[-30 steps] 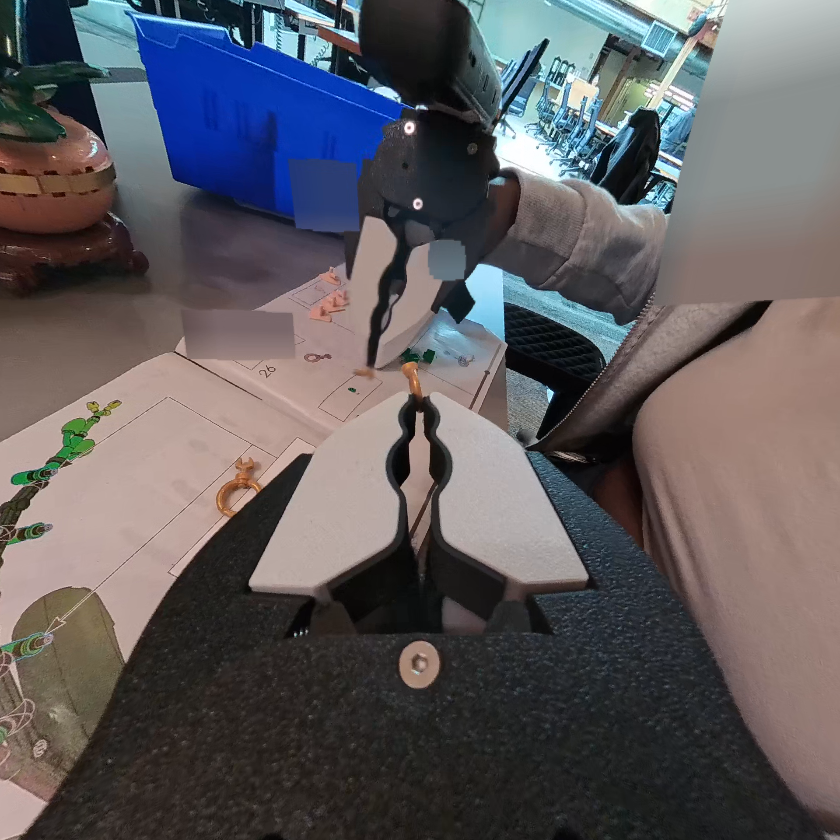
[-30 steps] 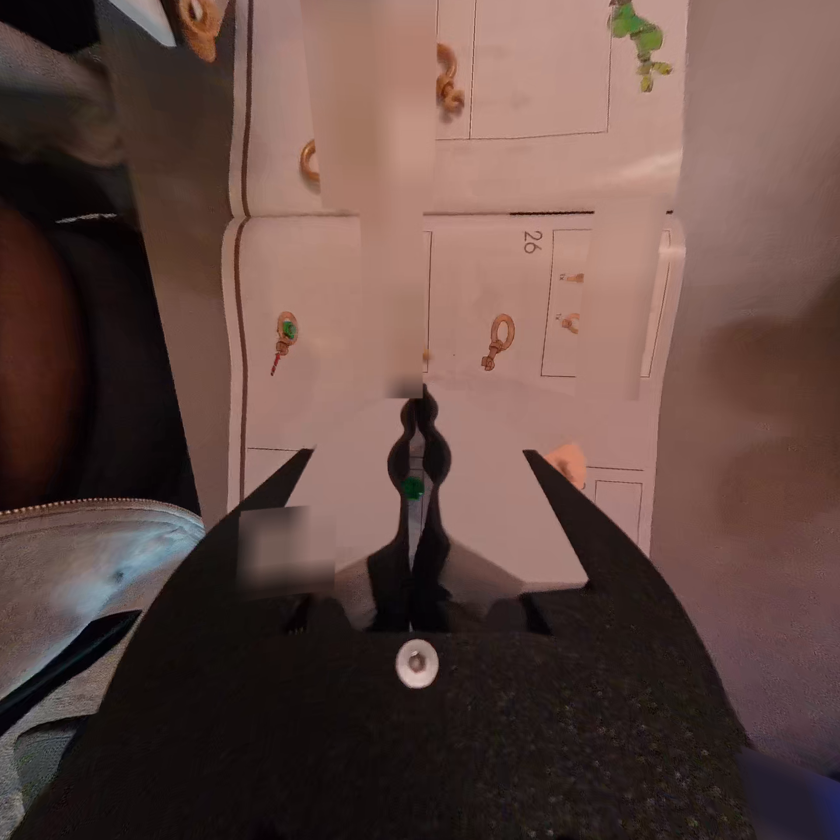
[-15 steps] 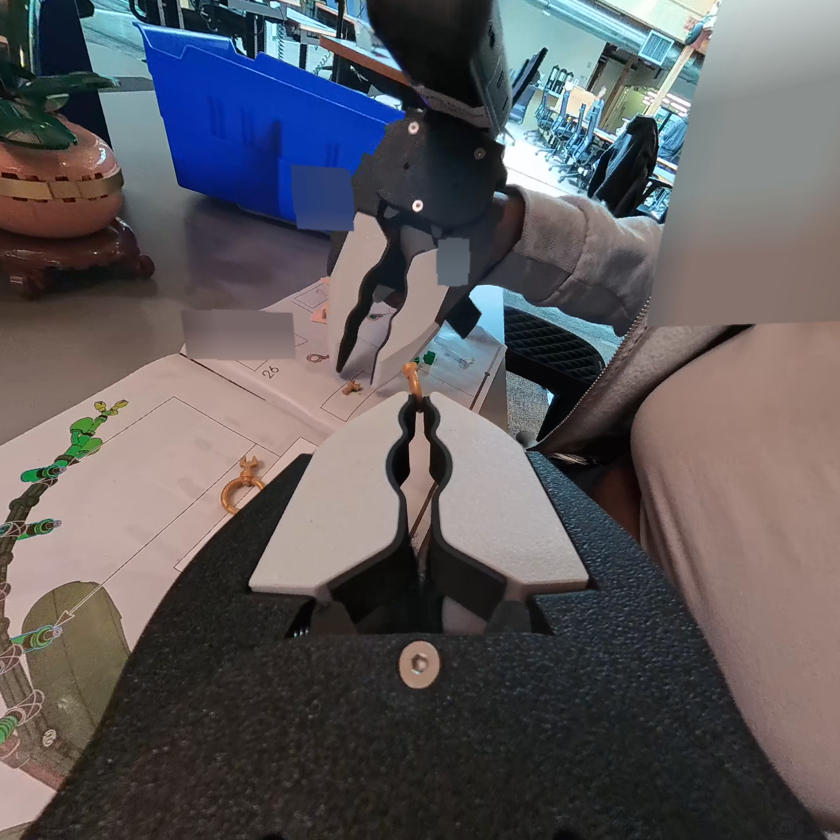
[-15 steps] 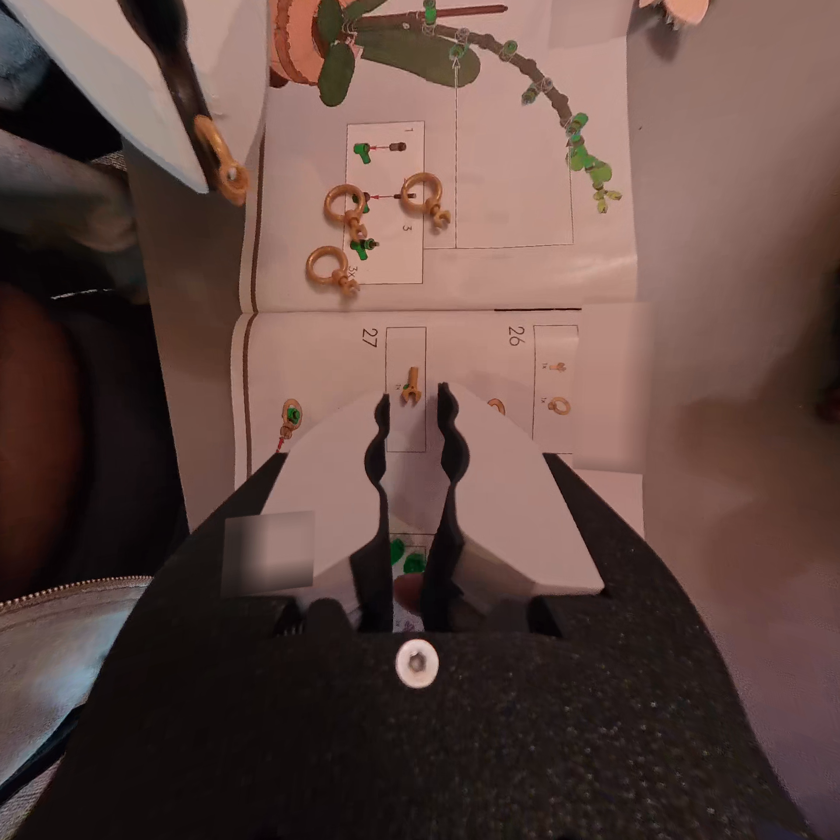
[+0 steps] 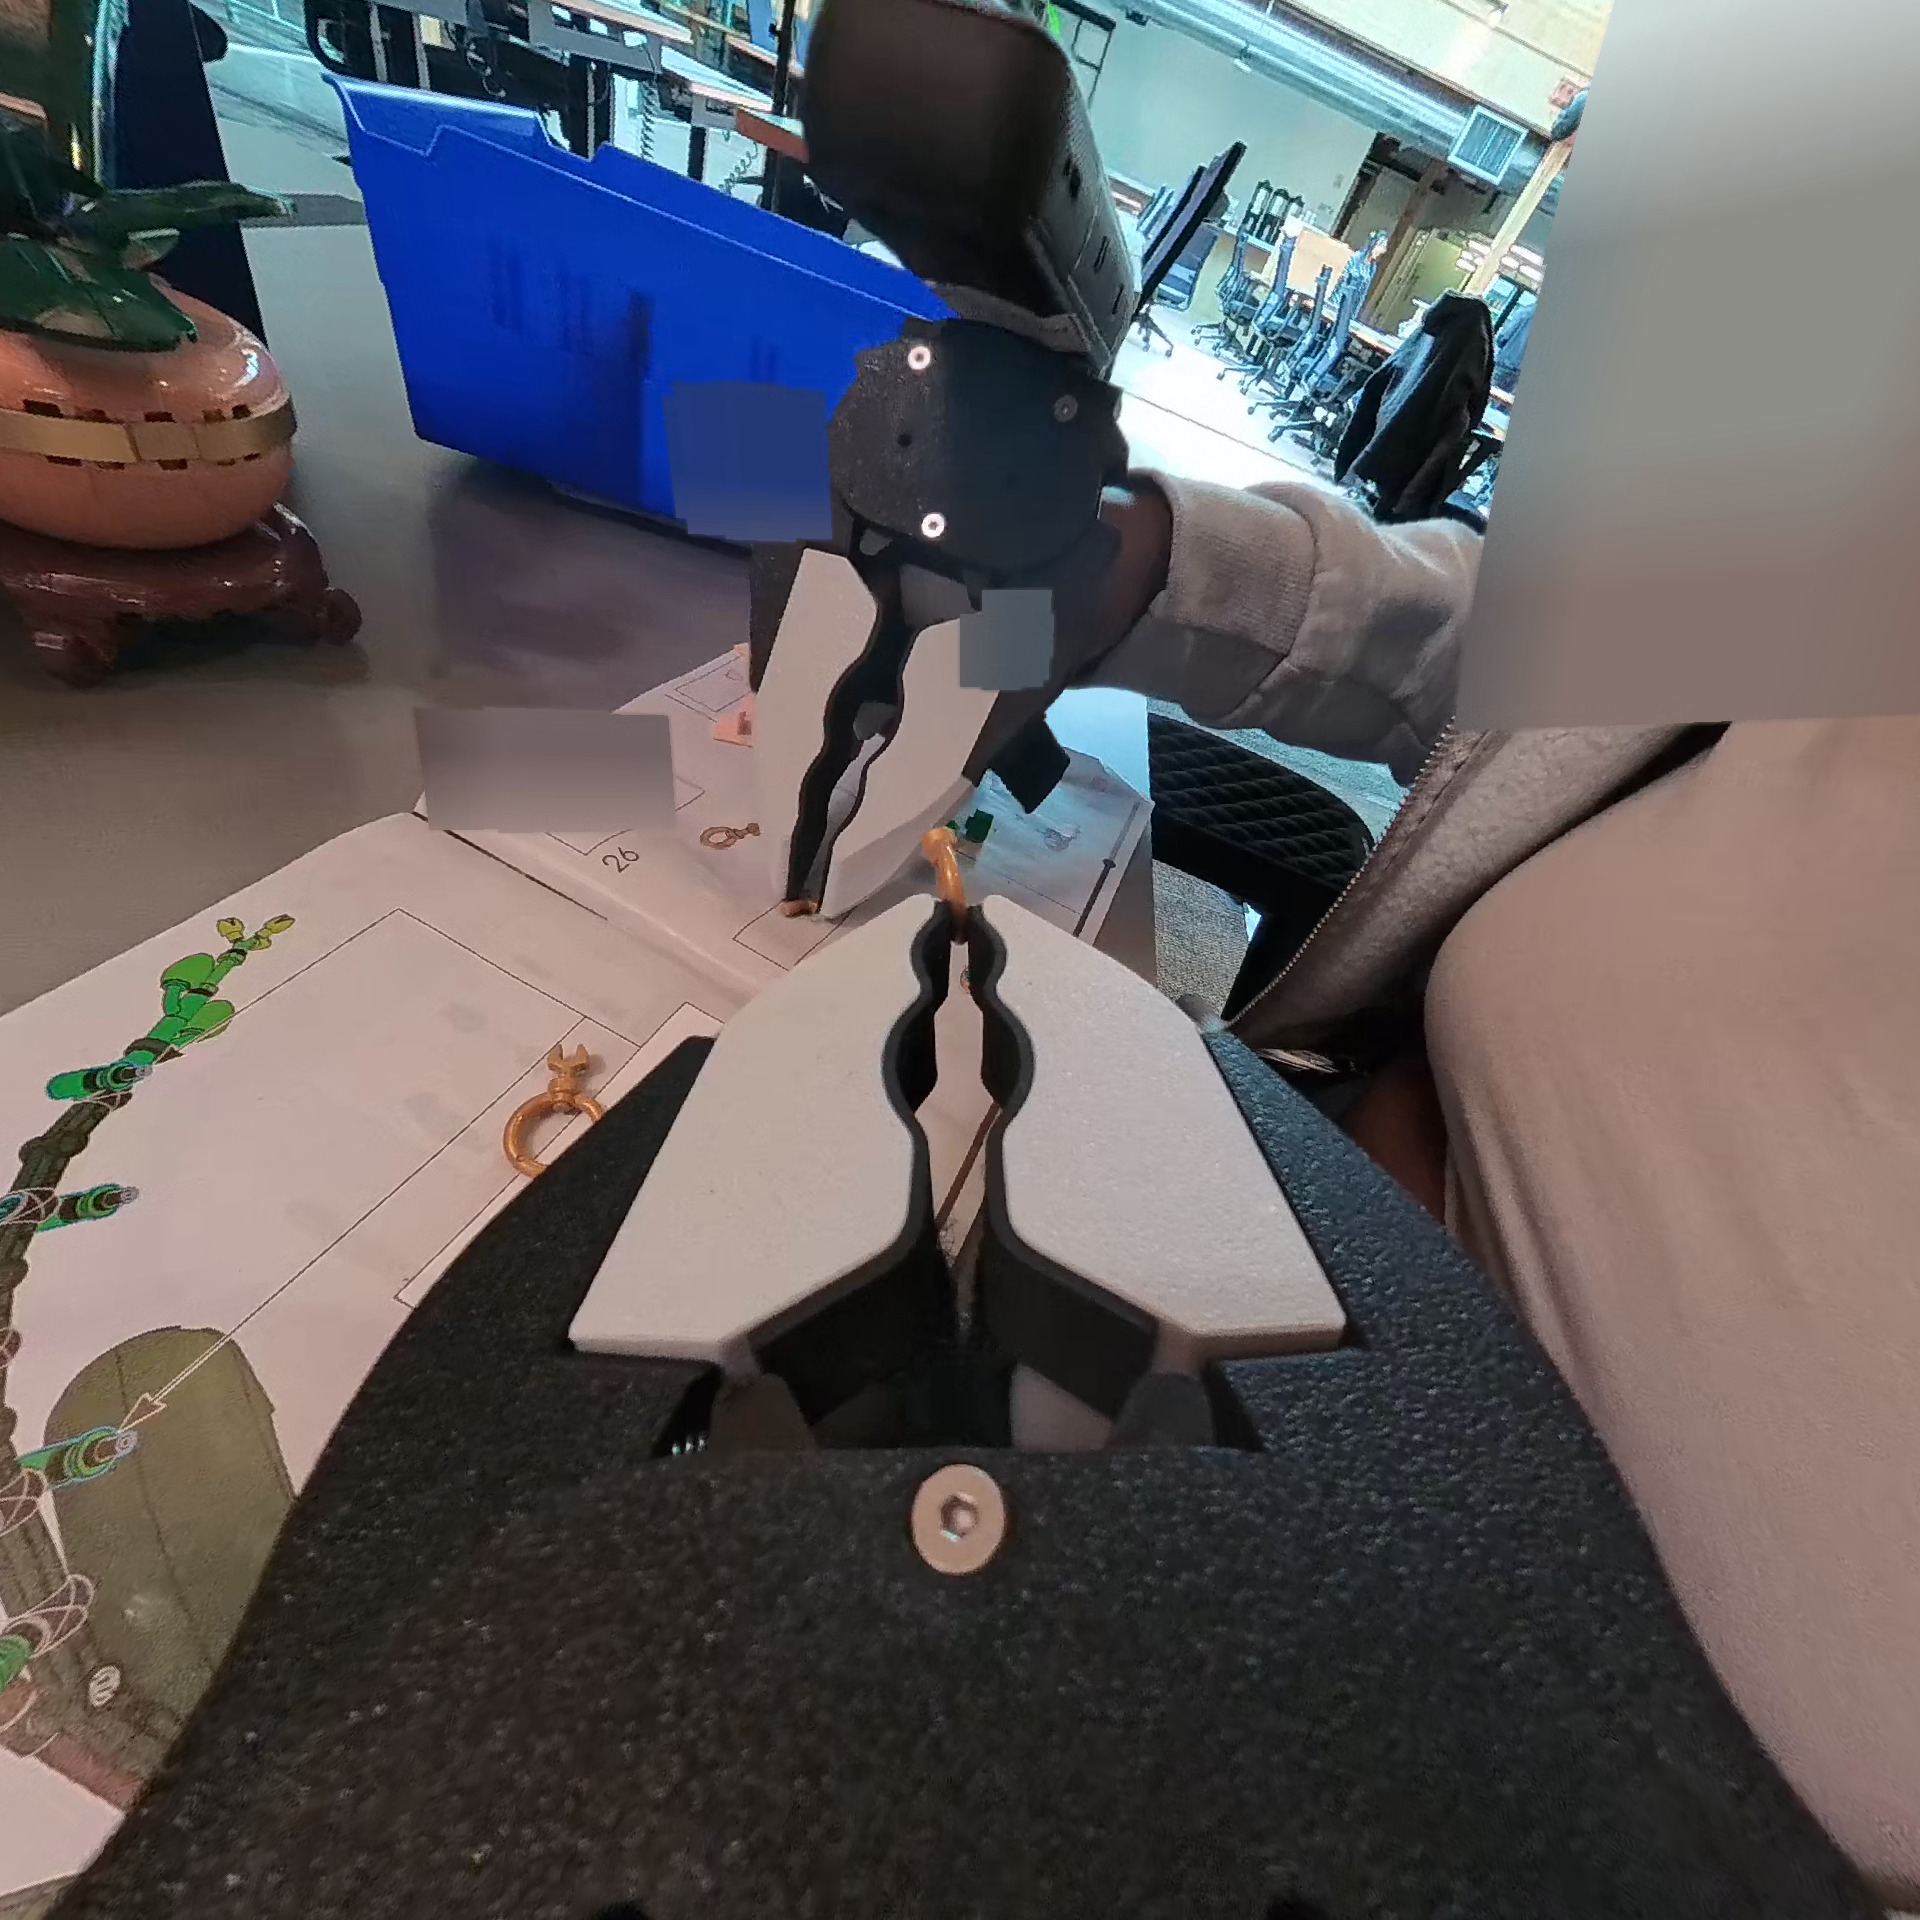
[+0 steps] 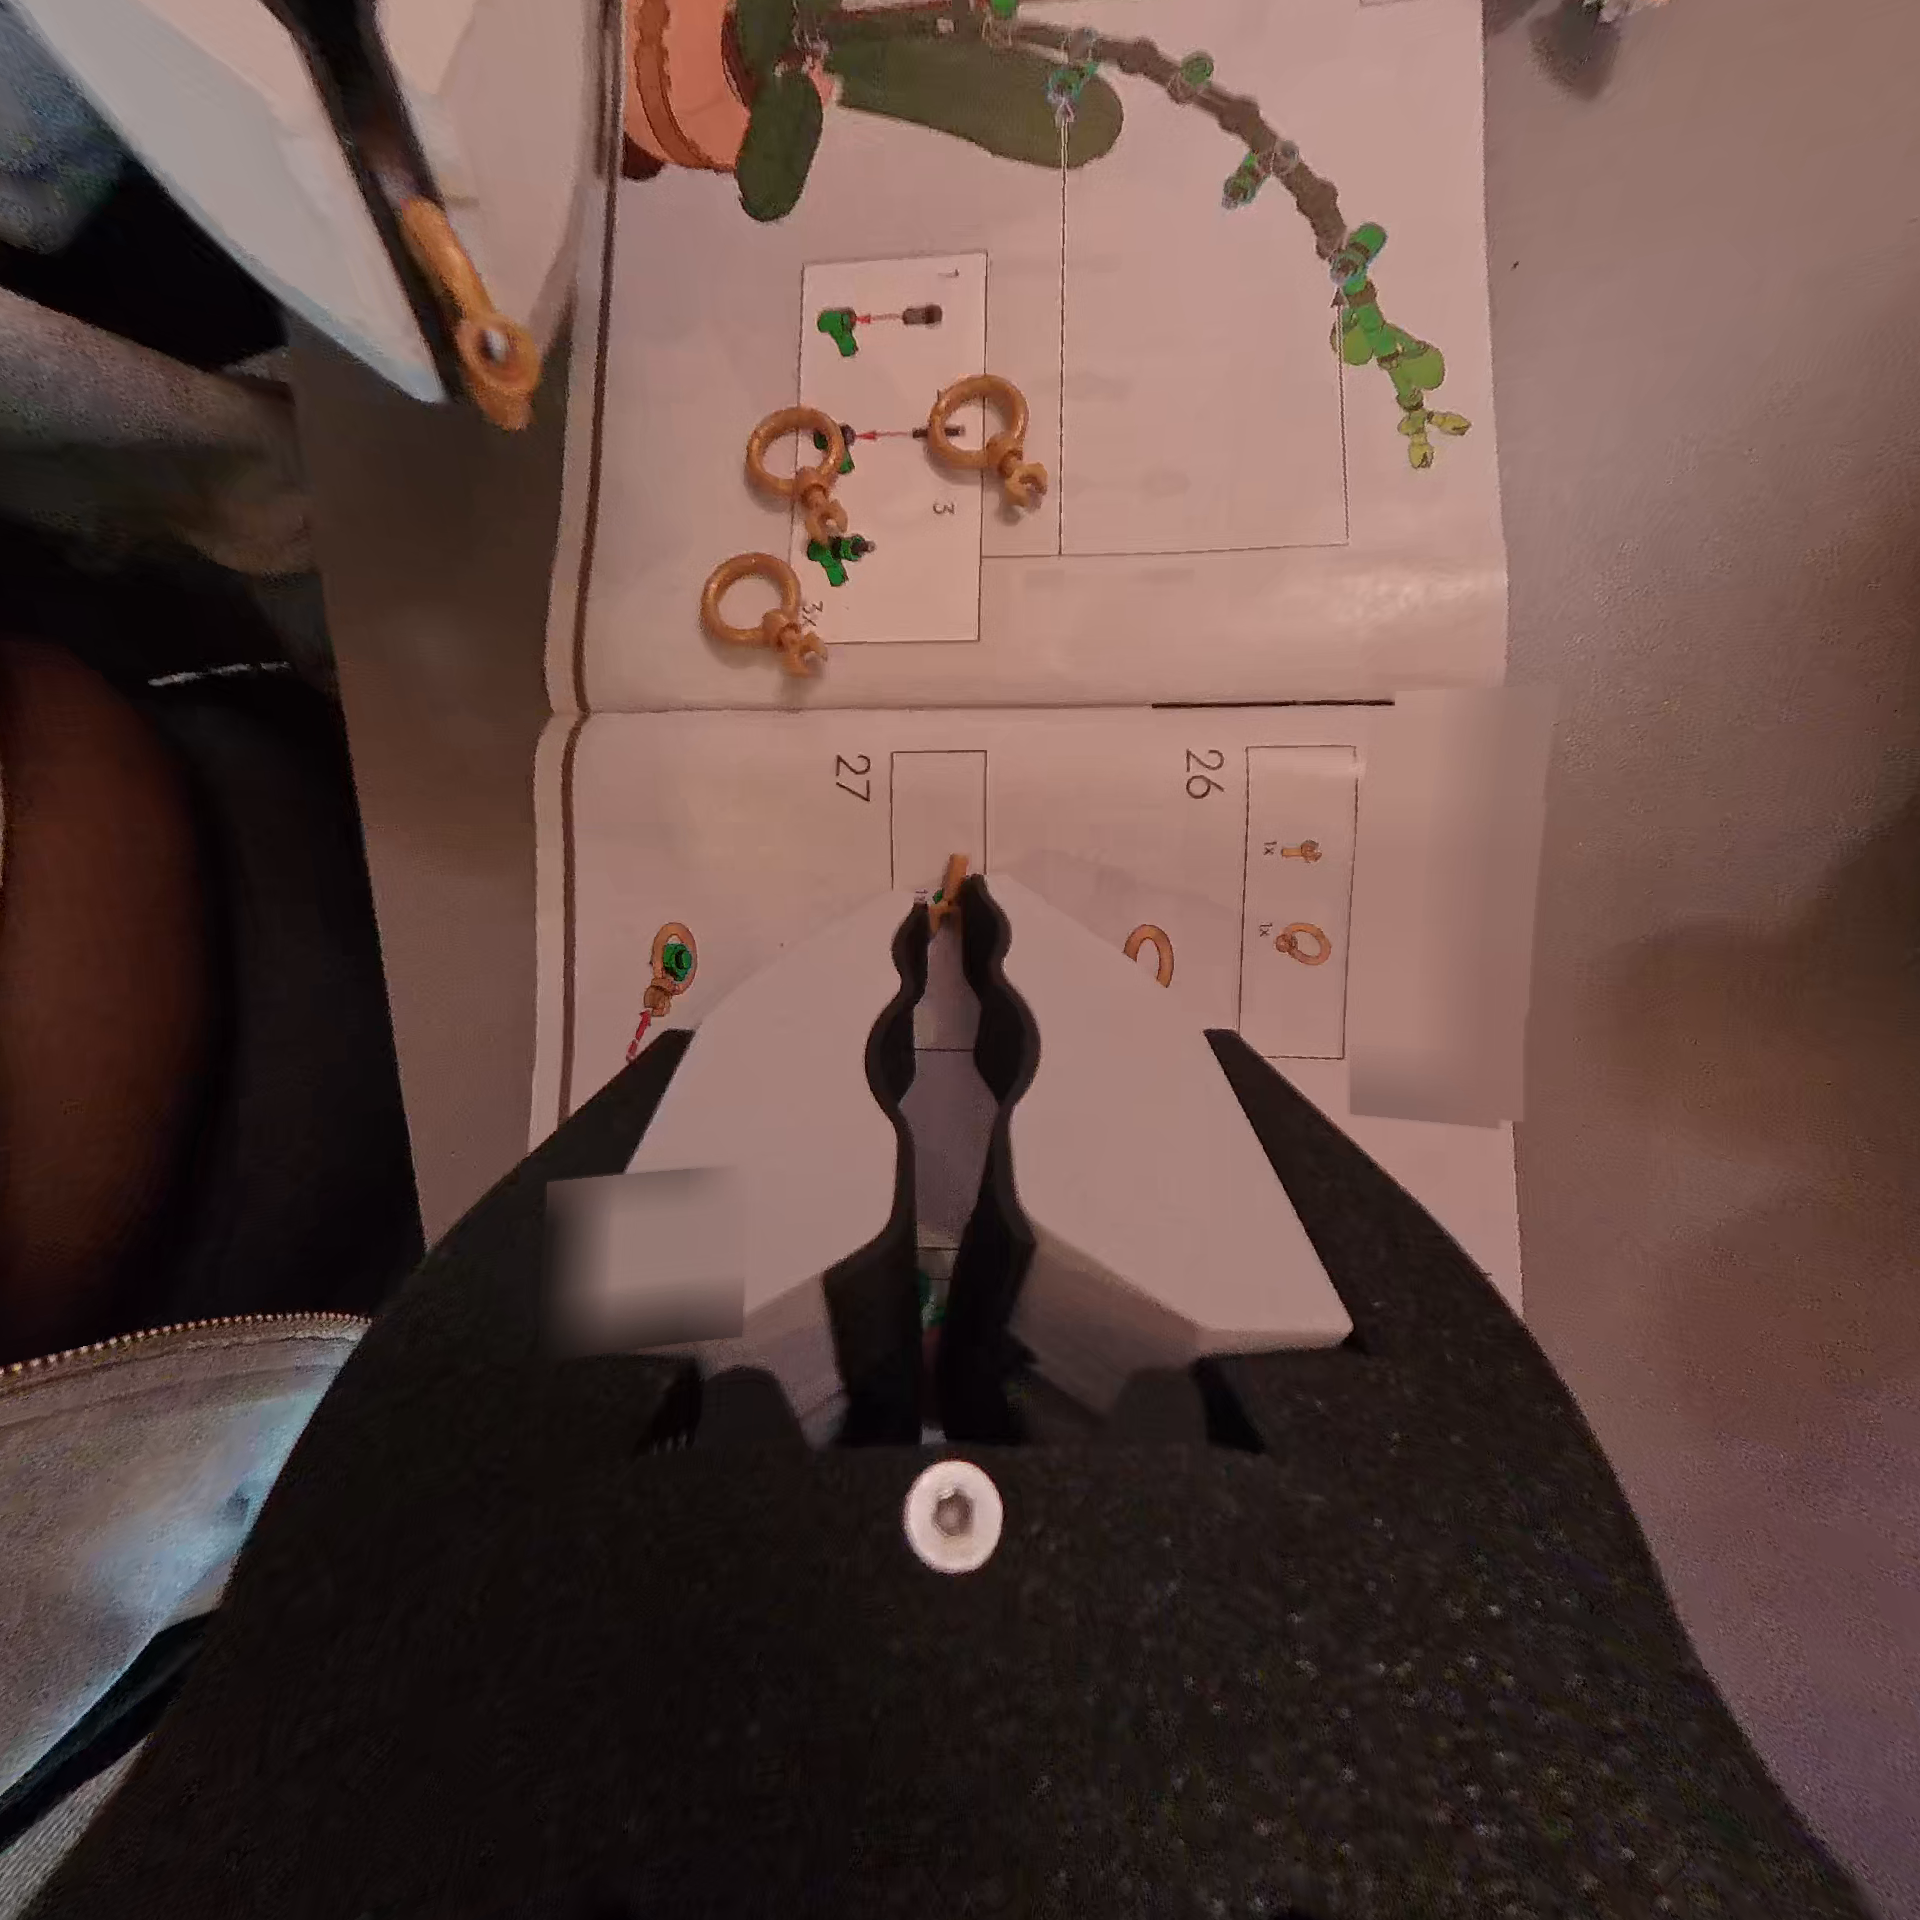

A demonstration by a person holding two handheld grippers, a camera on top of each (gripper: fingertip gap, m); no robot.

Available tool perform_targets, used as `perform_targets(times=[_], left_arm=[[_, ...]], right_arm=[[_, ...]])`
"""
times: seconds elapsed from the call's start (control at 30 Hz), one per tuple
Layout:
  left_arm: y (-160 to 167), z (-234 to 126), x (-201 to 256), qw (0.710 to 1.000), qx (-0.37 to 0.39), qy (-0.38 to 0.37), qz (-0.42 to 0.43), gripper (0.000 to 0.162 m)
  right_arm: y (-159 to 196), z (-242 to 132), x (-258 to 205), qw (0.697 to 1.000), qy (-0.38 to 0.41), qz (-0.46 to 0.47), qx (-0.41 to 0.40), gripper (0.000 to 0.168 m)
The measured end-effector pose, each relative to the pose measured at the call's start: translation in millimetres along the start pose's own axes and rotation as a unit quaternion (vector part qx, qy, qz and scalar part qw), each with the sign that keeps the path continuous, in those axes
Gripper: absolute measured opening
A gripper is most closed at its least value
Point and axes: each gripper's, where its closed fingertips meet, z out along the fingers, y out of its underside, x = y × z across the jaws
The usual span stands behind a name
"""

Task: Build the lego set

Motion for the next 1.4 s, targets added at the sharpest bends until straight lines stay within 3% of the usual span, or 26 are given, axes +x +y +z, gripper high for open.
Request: perform_targets(times=[0.13,0.4,0.63,0.8,0.87,1.0,1.07,1.27,1.33,1.4], left_arm=[[7,0,-6,0.999,-0.03,-0.021,-0.017,0.002],[22,5,-6,0.99,-0.079,0.003,-0.116,0.002],[21,9,-8,0.989,-0.074,0.003,-0.13,0.002],[11,12,-11,0.992,-0.04,-0.009,-0.118,0.002],[0,10,-13,0.995,0.003,-0.021,-0.097,0.002],[-39,0,-11,0.986,0.157,-0.039,-0.04,0.002],[-47,-4,-10,0.979,0.197,-0.04,-0.037,0.002],[-48,-5,-12,0.973,0.223,-0.029,-0.058,0.002],[-48,-6,-12,0.972,0.225,-0.028,-0.057,0.002],[-48,-6,-11,0.972,0.227,-0.025,-0.056,0.002]], right_arm=[[-16,-12,-4,0.998,0.006,-0.048,0.037,0.006],[-51,-17,-31,0.954,0.02,-0.297,0.023,0.006],[-50,-8,-28,0.936,0.029,-0.35,0.003,0.006],[-55,-11,-18,0.914,0.078,-0.398,-0.023,0.005],[-62,-20,-5,0.888,0.132,-0.44,-0.039,0.005],[-90,-44,2,0.803,0.231,-0.547,-0.044,0.005],[-105,-56,1,0.759,0.266,-0.593,-0.043,0.005],[-123,-62,-9,0.657,0.294,-0.692,-0.058,0.005],[-123,-60,-10,0.639,0.293,-0.707,-0.07,0.005],[-125,-60,-13,0.639,0.287,-0.71,-0.065,0.005]])
